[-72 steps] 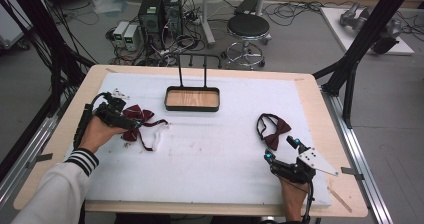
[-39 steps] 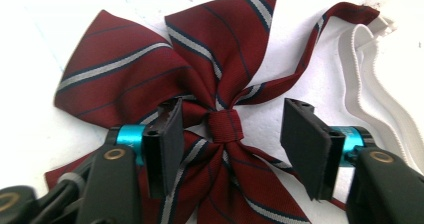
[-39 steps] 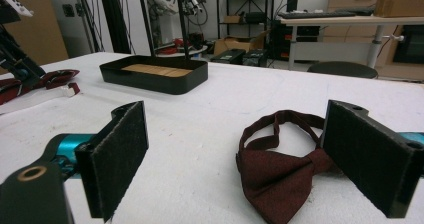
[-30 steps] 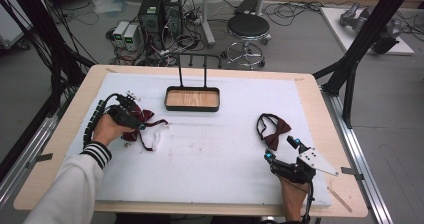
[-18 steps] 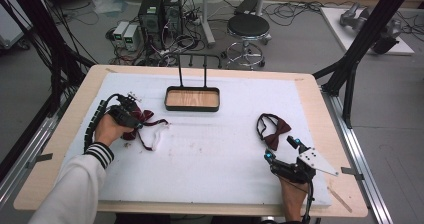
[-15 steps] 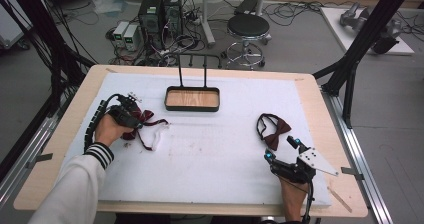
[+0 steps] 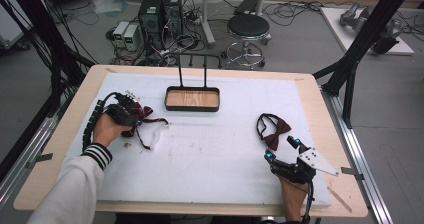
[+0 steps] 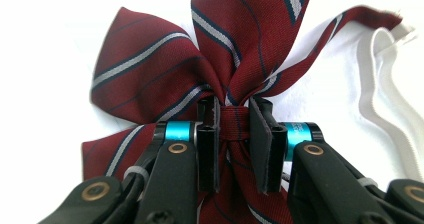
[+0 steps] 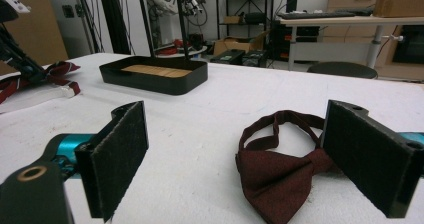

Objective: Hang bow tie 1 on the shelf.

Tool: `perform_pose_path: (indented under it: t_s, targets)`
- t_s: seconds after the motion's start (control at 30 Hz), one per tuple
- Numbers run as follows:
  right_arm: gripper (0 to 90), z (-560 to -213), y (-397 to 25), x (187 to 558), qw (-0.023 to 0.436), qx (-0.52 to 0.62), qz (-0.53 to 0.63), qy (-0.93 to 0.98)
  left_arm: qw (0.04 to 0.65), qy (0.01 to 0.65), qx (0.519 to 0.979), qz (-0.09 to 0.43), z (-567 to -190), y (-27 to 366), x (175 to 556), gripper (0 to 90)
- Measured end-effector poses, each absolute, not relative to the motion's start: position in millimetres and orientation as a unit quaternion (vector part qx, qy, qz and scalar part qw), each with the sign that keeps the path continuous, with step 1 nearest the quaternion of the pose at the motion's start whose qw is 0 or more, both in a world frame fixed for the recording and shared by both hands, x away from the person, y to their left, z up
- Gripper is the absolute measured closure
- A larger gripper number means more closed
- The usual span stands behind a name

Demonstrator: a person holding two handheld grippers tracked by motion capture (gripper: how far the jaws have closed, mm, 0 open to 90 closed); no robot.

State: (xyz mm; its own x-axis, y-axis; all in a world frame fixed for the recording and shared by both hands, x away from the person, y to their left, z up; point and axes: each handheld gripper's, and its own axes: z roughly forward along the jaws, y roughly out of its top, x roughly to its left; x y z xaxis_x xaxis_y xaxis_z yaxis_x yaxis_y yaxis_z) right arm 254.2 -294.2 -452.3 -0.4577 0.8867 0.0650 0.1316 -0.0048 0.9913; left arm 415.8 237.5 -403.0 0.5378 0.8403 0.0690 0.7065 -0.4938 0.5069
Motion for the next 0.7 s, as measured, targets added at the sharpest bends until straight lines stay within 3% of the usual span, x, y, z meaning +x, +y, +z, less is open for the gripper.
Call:
perform_pose_path:
  t_s: [0.7]
  targets:
    - [10.7,-452,-294,254,0.328,0.404,0.58,0.626,0.349,0.409,0.803,0.256,-372,246,402,75.1]
